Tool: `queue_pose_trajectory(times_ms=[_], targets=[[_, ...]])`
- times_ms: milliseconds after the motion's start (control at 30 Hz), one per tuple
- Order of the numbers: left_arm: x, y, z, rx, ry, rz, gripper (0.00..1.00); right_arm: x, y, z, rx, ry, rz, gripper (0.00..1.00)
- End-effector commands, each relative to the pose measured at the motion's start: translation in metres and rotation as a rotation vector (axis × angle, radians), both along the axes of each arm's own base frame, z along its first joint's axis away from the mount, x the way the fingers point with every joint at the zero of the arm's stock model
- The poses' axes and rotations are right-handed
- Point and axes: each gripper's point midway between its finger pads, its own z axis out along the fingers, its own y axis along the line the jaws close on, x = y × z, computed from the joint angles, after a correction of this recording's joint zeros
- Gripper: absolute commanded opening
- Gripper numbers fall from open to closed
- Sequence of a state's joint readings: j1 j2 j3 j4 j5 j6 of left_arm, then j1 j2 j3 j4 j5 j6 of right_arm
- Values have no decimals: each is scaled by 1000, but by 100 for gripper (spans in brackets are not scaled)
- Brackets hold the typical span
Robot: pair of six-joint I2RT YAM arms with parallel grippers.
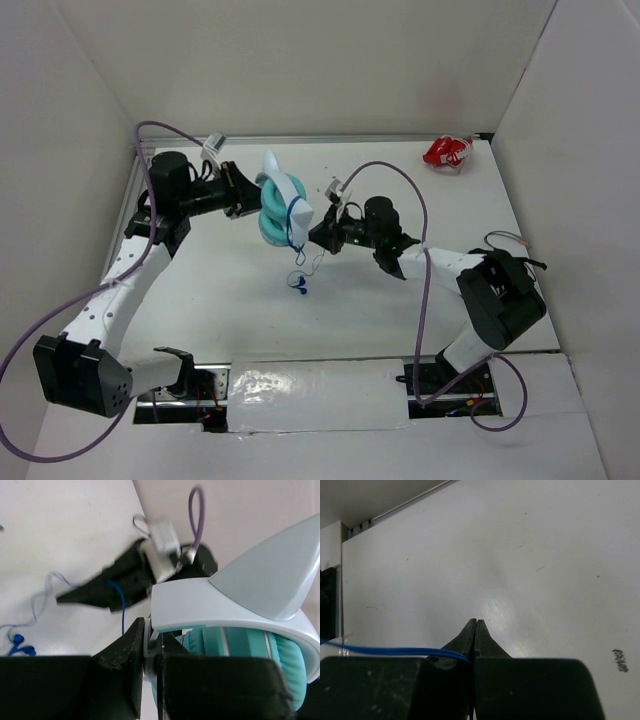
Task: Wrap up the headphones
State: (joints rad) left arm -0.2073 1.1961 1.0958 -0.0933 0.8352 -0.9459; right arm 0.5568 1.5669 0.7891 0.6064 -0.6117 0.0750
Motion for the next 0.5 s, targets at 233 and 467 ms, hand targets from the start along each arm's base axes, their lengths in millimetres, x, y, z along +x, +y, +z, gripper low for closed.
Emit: queue_pose_trajectory(times_ms=[233, 467], targets=[[81, 53, 46, -60, 62, 522, 0, -75, 38, -20, 21, 78, 187, 0], [101, 79, 52, -135, 161, 734, 0, -94, 65, -53, 20, 200, 301, 0]])
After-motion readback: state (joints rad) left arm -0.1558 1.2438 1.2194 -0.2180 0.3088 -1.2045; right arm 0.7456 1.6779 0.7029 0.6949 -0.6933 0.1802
